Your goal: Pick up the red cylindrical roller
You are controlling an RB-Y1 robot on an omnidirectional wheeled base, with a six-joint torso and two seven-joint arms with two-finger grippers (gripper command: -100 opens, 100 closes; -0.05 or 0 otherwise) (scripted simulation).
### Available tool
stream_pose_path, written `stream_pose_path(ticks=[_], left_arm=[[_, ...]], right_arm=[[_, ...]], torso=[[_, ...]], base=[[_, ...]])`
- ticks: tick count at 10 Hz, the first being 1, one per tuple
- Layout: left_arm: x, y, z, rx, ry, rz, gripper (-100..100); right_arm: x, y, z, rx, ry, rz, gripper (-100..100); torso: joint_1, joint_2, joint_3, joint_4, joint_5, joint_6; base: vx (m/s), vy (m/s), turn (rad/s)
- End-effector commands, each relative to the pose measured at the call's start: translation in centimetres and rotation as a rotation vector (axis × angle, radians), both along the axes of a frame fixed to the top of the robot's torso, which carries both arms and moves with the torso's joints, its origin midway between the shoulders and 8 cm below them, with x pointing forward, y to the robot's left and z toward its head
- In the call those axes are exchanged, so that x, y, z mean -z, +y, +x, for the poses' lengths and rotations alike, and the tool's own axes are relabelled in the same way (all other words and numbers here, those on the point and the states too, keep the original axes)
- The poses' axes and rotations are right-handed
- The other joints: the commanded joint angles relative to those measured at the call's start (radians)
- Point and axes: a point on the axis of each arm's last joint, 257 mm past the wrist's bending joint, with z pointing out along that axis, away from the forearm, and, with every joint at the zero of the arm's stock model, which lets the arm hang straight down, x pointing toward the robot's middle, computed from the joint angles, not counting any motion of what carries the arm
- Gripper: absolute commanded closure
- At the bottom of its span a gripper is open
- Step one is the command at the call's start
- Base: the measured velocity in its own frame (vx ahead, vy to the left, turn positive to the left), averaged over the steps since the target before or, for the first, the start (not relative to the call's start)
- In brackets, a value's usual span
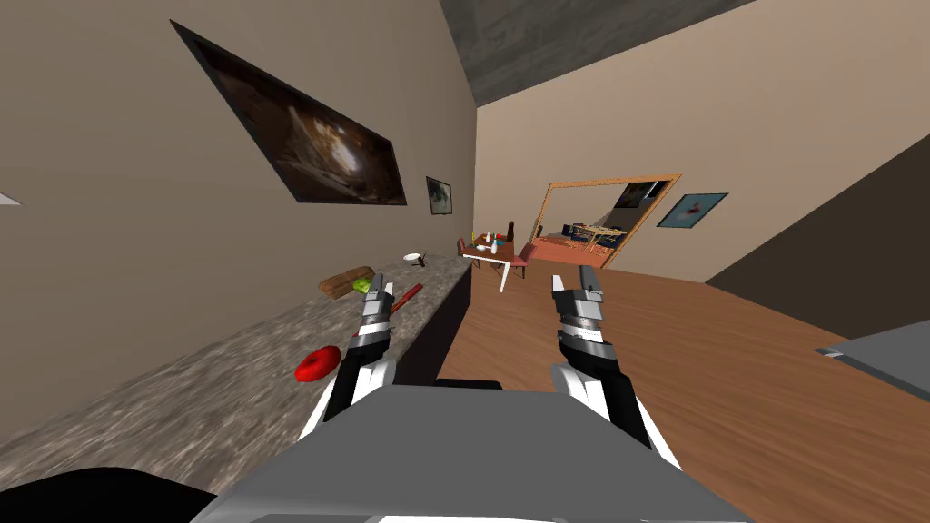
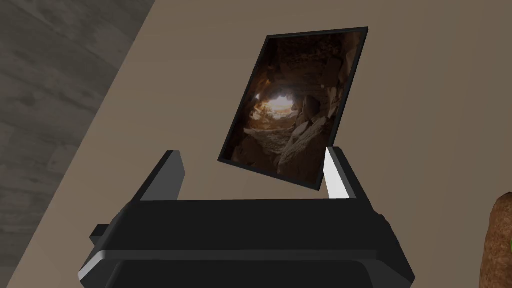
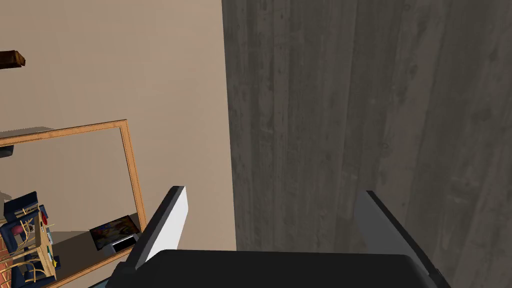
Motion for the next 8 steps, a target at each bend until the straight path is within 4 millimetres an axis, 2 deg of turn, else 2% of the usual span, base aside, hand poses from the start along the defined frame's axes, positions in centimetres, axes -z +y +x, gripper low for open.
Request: stream_pose_path(ticks=[1, 4, 8], left_arm=[[0.2, 0.0, 0.1, 0.015, 0.016, 0.023, -100], [1.2, 0.6, 0.4, 0.037, 0.071, 0.054, -100], [3.8, 3.4, 0.5, 0.03, 0.186, 0.033, -100]], right_arm=[[0.0, 0.0, 0.0, 0.0, 0.0, 0.0, 0], [0.0, 0.0, 0.0, 0.0, 0.0, 0.0, 0], [0.0, 0.0, 0.0, 0.0, 0.0, 0.0, 0]], torso=[[0.0, 0.0, 0.0, 0.0, 0.0, 0.0], [-0.003, -0.005, -0.003, -0.001, -0.001, 0.0], [-0.005, -0.01, -0.006, -0.002, -0.001, 0.0]], base=[[0.021, -0.02, -0.06], [0.082, -0.053, -0.092], [0.14, -0.075, -0.125]])
